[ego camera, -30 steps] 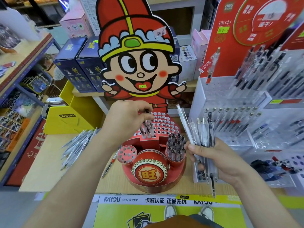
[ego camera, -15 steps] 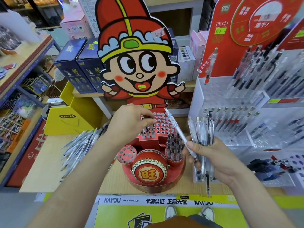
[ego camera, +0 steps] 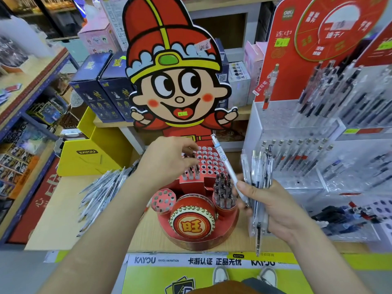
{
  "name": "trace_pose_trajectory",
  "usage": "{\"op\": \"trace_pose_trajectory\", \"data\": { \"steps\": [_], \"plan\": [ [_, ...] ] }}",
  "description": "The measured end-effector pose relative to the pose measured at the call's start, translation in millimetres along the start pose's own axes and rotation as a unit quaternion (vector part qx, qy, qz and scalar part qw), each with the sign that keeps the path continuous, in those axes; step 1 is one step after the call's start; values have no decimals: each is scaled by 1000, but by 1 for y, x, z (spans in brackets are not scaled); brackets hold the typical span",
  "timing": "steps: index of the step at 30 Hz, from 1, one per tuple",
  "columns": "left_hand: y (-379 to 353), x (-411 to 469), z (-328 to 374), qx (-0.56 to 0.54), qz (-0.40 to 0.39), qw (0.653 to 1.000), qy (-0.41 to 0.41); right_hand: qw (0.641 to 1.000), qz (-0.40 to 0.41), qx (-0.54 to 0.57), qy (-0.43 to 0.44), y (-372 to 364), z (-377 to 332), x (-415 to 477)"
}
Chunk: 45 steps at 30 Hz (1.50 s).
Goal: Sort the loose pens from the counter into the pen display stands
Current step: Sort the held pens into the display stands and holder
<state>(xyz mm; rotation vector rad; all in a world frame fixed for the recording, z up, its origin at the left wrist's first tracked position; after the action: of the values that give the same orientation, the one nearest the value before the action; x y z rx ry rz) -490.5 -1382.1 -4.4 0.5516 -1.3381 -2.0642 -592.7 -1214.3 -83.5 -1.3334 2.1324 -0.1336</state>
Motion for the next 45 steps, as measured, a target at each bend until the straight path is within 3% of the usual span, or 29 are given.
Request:
{"op": "trace_pose_trajectory", "data": {
  "steps": [2, 5, 9, 11, 15, 17, 22, 27, 29, 33, 35, 40, 43, 45],
  "plan": [
    [15, -6, -3, -65, 77, 995, 21, 1000, -4, 11, 4, -2, 0, 0],
    [30, -20, 2, -300, 164, 938, 63, 999, -20, 23, 17, -5, 0, 1],
    [1, -23, 24, -429, 51, 897, 95, 999, -36, 18, 17, -13, -4, -3],
    [-10, -24, 30, -513, 18, 852, 100, 999, -37, 33, 13, -15, -6, -4],
    [-4, -23, 21, -574, 96, 804, 124, 996, -61, 69, 17, -14, -6, -5],
    [3, -19, 18, -579, 124, 797, 121, 995, -67, 67, 24, -13, -5, -5],
    [-1, -13, 33, -531, 110, 837, 76, 998, -35, 56, 5, -8, -6, -8],
    [-27, -11, 45, -554, 102, 821, 93, 999, -35, 22, 16, -5, -9, -15],
    [-41, -9, 52, -609, 63, 782, 117, 999, -27, 20, 16, 1, -8, -18],
    [-67, -4, 68, -767, 18, 619, 167, 998, 10, 56, 7, 12, -6, -24],
    [-70, -1, 74, -789, 48, 588, 171, 998, 24, 60, 10, 14, -4, -28],
    [-65, -1, 82, -750, 125, 632, 150, 998, 29, 36, 44, 14, -1, -33],
    [-64, 0, 91, -756, 60, 639, 127, 996, 52, 48, 58, 22, -1, -33],
    [-60, -2, 94, -733, 2, 674, 88, 995, 59, 54, 60, 29, -3, -35]
  ]
}}
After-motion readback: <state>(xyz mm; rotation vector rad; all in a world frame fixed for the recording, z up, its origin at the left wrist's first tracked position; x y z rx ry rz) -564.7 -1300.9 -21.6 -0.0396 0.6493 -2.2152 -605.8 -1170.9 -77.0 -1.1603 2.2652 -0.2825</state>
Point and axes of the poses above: each hand's wrist, its own x-axis towards the middle knuckle, its own y-axis out of the back of the hand, z = x × y, the point moved 8 cm from there along x, towards the middle knuckle
